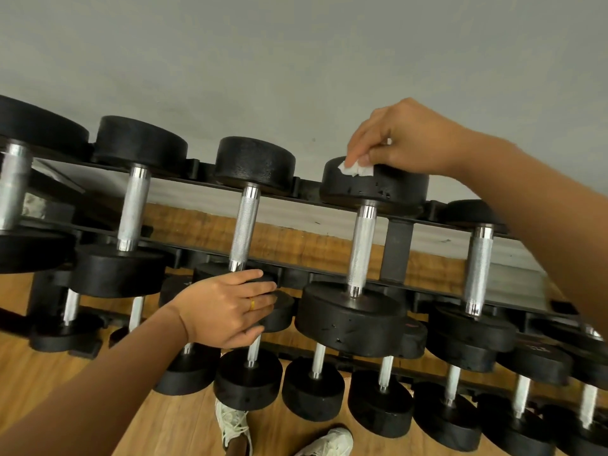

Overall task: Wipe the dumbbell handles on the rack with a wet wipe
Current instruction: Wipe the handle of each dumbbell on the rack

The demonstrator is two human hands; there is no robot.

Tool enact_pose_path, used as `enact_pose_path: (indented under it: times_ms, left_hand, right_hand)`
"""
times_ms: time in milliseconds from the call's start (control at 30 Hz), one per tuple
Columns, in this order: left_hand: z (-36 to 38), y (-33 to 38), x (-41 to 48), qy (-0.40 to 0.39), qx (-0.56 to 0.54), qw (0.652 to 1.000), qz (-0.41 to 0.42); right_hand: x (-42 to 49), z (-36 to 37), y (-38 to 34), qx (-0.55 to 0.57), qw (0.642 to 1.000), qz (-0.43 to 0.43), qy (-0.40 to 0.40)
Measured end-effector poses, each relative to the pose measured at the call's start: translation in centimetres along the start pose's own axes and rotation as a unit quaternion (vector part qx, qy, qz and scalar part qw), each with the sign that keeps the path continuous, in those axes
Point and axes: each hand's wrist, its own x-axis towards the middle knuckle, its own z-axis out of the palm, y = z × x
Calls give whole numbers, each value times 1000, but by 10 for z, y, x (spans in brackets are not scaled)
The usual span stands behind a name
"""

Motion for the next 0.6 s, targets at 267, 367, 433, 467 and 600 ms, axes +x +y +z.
enact_pose_path:
  times_ms: [267, 367, 433, 467, 600]
  left_hand:
    - [0, -1, 0, -3, 4, 1000, -12]
    - [0, 0, 0, 1, 7, 1000, -14]
    - [1, 1, 0, 1, 7, 1000, -15]
    - [1, 1, -1, 0, 5, 1000, -15]
    - [-1, 0, -1, -1, 5, 1000, -16]
  right_hand:
    - [73, -2, -14, -15, 971, 89, -220]
    - [62, -23, -6, 37, 964, 115, -238]
    - [67, -25, -10, 48, 957, 126, -256]
    - [74, -20, -15, 30, 955, 126, -268]
    - [104, 12, -32, -56, 940, 110, -318]
